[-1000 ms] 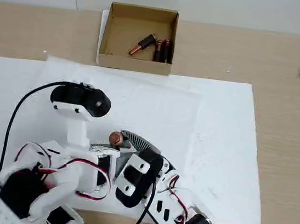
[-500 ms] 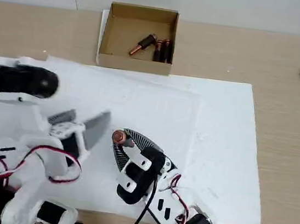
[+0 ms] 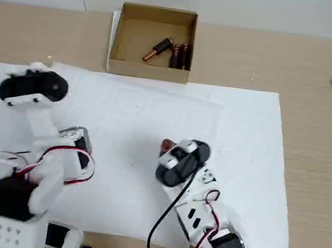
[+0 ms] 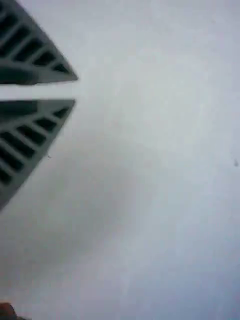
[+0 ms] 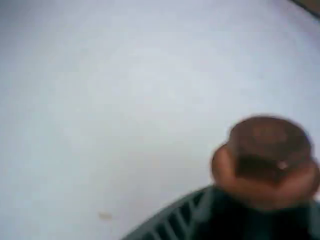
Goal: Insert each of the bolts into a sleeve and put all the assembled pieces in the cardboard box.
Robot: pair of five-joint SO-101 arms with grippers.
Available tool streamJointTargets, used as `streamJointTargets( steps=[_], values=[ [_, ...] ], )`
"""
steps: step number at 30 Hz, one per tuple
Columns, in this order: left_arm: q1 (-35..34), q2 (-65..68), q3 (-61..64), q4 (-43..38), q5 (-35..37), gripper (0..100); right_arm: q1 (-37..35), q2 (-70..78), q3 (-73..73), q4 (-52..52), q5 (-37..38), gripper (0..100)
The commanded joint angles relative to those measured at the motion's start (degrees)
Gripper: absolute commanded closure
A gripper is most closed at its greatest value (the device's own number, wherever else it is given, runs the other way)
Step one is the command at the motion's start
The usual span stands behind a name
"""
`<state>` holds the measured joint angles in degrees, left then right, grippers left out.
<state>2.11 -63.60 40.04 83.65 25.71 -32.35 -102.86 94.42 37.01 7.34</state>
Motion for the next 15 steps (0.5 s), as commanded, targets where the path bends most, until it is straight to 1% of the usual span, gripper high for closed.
streamJointTargets(
  steps=[1, 4, 8, 10, 12, 15],
  values=[
    [-2.4, 0.3, 6.3, -7.4, -0.4, 99, 3.8, -0.6, -6.0, 3.5, -2.9, 99.5],
    [-4.7, 0.3, 10.5, -12.7, -0.4, 99, 5.8, -0.6, -8.8, 6.5, -5.2, 99.5],
    [-5.9, -0.3, 15.9, -14.9, -0.5, 99, 8.7, -0.6, -11.0, 9.5, -8.1, 99.5],
    [-5.9, -0.3, 19.6, -17.2, -0.6, 99, 10.6, -0.6, -11.9, 10.2, -8.8, 99.5],
    [-5.7, -0.3, 24.2, -20.7, -0.6, 99, 11.8, -0.6, -13.0, 10.3, -9.4, 99.5],
    [-5.9, -0.4, 31.1, -28.6, -0.8, 99, 12.1, -0.6, -14.8, 10.0, -9.3, 99.5]
  ],
)
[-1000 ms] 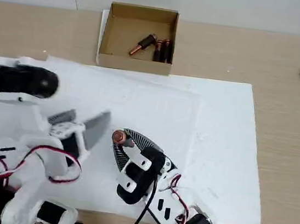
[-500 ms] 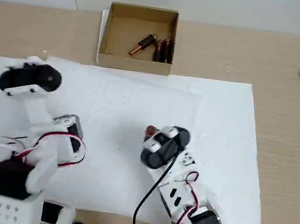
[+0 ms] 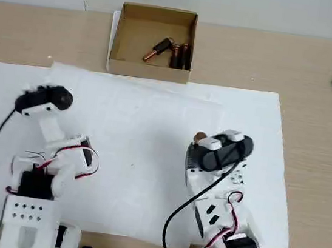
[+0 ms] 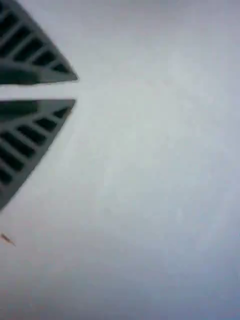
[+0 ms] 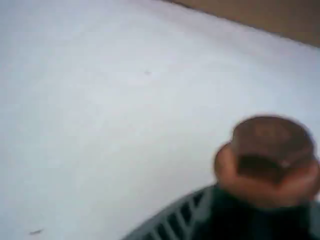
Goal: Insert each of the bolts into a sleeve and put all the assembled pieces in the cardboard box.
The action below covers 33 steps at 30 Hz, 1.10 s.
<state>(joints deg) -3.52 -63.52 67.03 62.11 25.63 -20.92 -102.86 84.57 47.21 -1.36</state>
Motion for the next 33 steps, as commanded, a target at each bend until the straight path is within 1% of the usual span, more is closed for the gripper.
streamJointTargets(
  steps=[1, 6, 8, 13, 17, 20, 23, 26, 33],
  values=[
    [-0.3, -0.4, 5.7, -9.4, -1.6, 99, 0.7, -0.6, -5.5, -0.3, -0.6, 99.5],
    [0.0, -0.4, 14.7, -21.5, -7.9, 99, 0.7, -0.6, -7.7, -0.3, -0.6, 99.5],
    [0.1, -0.4, 17.3, -24.7, -10.5, 99, 0.7, -0.5, -8.4, -0.4, -0.6, 99.5],
    [0.2, -0.4, 17.4, -25.4, -11.2, 99, 0.7, -0.5, -9.6, -0.6, -0.6, 99.5],
    [0.2, -0.4, 16.9, -25.2, -11.2, 99, 0.7, 3.0, -12.5, -3.7, -0.4, 99.5],
    [0.2, -0.4, 16.8, -25.1, -11.2, 99, 0.7, 12.3, -18.1, -7.6, -0.6, 99.5],
    [0.0, -0.4, 16.7, -25.1, -11.1, 99, 0.8, 24.8, -25.7, -12.2, -0.9, 99.5],
    [-0.1, -0.4, 16.7, -25.1, -10.9, 99, 0.8, 37.8, -34.2, -16.6, -3.0, 99.5],
    [0.2, -0.4, 16.8, -25.3, -10.7, 99, 0.8, 62.5, -52.7, -20.9, -3.5, 99.5]
  ],
)
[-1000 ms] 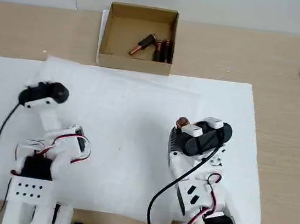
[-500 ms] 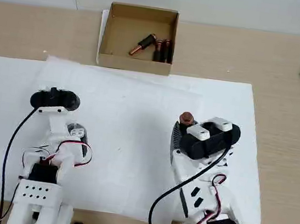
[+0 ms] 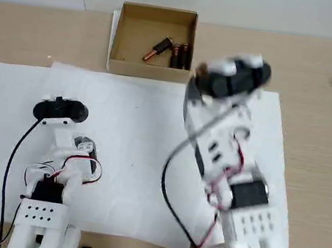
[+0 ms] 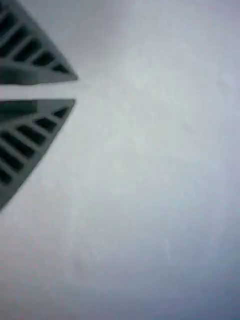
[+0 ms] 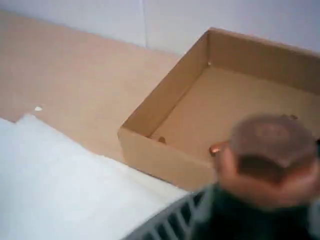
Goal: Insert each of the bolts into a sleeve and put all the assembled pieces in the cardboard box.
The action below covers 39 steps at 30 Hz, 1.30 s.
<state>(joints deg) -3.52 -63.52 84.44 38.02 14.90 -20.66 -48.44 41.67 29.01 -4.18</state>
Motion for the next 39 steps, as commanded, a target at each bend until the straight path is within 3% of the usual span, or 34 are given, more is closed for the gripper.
streamJointTargets(
  steps=[1, 24, 31, 39],
  values=[
    [0.1, -0.4, -0.6, -1.2, 0.0, 99, 0.6, 11.0, -12.5, -2.7, -0.7, 99.5],
    [0.2, -0.4, -0.6, -1.3, 0.0, 99, 2.5, 80.9, -73.5, -2.7, -0.8, 99.5],
    [0.2, -0.4, -0.6, -1.3, 0.0, 99, 1.3, 98.2, -93.0, -2.2, -0.6, 99.5],
    [0.2, -0.4, -0.6, -1.3, 0.0, 99, 0.1, 108.5, -102.2, -2.2, -0.7, 99.5]
  ],
)
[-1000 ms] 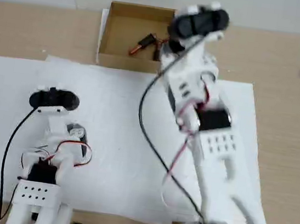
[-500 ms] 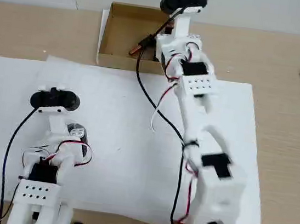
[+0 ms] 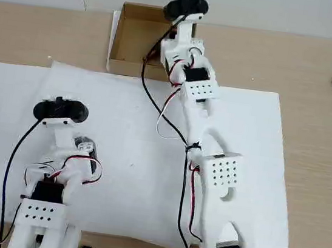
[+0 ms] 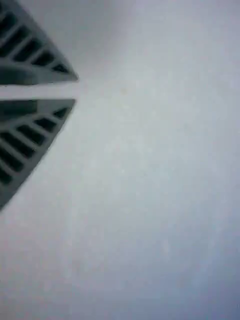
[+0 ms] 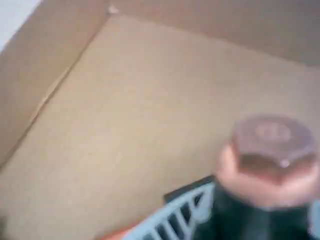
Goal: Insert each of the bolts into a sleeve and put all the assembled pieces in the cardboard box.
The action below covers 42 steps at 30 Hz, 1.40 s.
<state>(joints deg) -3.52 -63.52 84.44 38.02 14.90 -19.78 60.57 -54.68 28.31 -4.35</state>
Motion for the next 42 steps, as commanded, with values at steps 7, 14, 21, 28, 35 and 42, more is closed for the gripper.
streamJointTargets(
  steps=[7, 14, 21, 28, 35, 42],
  values=[
    [0.2, -0.4, -0.6, -1.3, 0.0, 99, -1.5, 2.2, -6.1, -1.5, -0.6, 99.5],
    [0.2, -0.4, -0.6, -1.3, 0.0, 99, -1.6, 2.6, -6.0, -1.5, -0.3, 95.3],
    [0.2, -0.4, -0.6, -1.3, 0.0, 99, -2.1, 2.2, -6.1, 3.9, -0.4, 76.4],
    [0.2, -0.4, -0.6, -1.3, 0.0, 99, -2.0, 1.7, -7.0, 2.9, -0.4, 79.0],
    [0.2, -0.4, -0.6, -1.3, 0.0, 99, -2.1, -2.4, -16.0, 13.6, -0.7, 82.5],
    [0.2, -0.4, -0.6, -1.3, 0.0, 99, -1.5, -2.9, -26.2, 23.1, -0.6, 97.4]
  ],
)
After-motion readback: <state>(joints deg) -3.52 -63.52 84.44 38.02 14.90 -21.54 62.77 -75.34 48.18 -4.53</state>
